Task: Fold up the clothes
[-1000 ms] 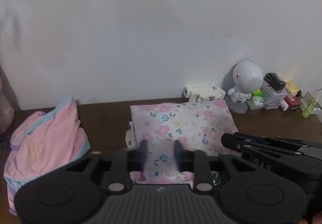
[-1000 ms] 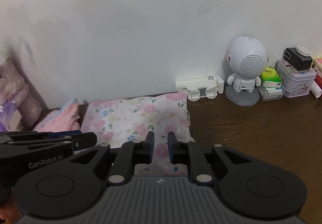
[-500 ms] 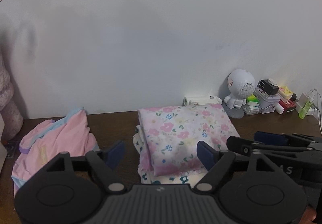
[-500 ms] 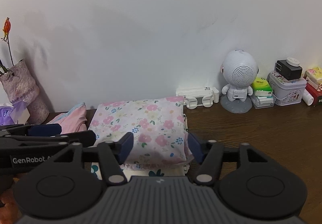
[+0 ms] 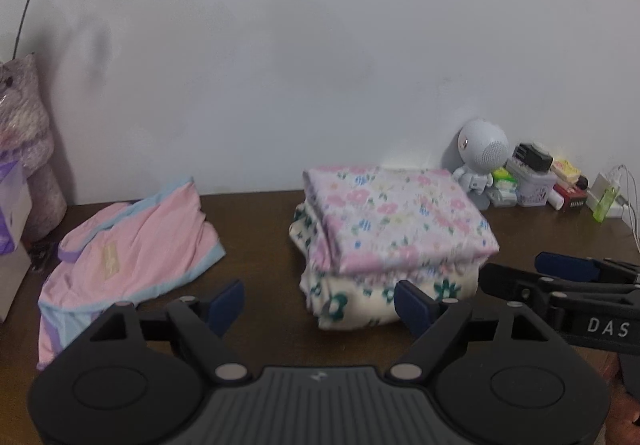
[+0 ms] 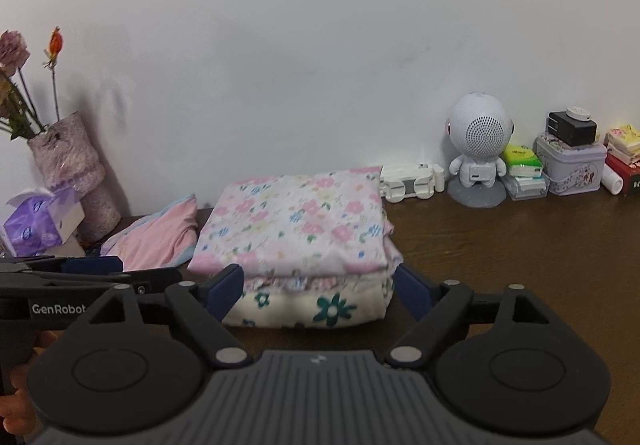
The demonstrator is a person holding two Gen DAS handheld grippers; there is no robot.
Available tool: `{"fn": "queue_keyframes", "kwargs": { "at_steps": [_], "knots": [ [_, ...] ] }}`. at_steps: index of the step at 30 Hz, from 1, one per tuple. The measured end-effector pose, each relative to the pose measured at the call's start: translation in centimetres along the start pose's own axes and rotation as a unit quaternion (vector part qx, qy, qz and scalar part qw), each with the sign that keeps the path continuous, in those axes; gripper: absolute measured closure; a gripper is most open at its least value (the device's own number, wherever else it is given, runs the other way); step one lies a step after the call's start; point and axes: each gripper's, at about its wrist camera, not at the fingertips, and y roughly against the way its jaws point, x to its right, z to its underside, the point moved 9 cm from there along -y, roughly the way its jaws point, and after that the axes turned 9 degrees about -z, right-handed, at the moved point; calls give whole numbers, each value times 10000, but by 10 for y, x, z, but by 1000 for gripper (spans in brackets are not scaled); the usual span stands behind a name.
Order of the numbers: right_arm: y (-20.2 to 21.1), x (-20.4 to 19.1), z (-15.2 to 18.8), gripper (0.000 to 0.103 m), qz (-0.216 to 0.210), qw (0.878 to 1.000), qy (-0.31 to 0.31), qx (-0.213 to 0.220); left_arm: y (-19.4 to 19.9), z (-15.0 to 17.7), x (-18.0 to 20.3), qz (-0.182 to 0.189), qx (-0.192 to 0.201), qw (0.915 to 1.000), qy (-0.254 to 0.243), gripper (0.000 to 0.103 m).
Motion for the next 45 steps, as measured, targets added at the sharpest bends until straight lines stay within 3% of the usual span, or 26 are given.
{"fn": "queue_keyframes", "kwargs": {
  "at_steps": [7, 12, 22, 34, 45],
  "knots": [
    [8, -7, 32, 9, 60, 10000, 74, 22, 6, 36, -5, 23, -69, 10000, 47, 20],
    [15, -19, 50, 5, 171, 9988, 447, -25, 10, 58, -7, 149, -183, 9996, 164, 20],
    [41, -43, 79, 3, 35, 9988, 468, -103, 42, 96, -25, 89, -255, 9990, 349, 20],
    [92, -75, 117, 0, 74, 9994, 338, -68, 116, 144, -50, -81, -110, 9988, 470, 10],
    [158, -103, 166, 0, 118, 9998, 171, -3, 188, 200, -63, 54, -75, 9987, 495, 0]
  ]
}}
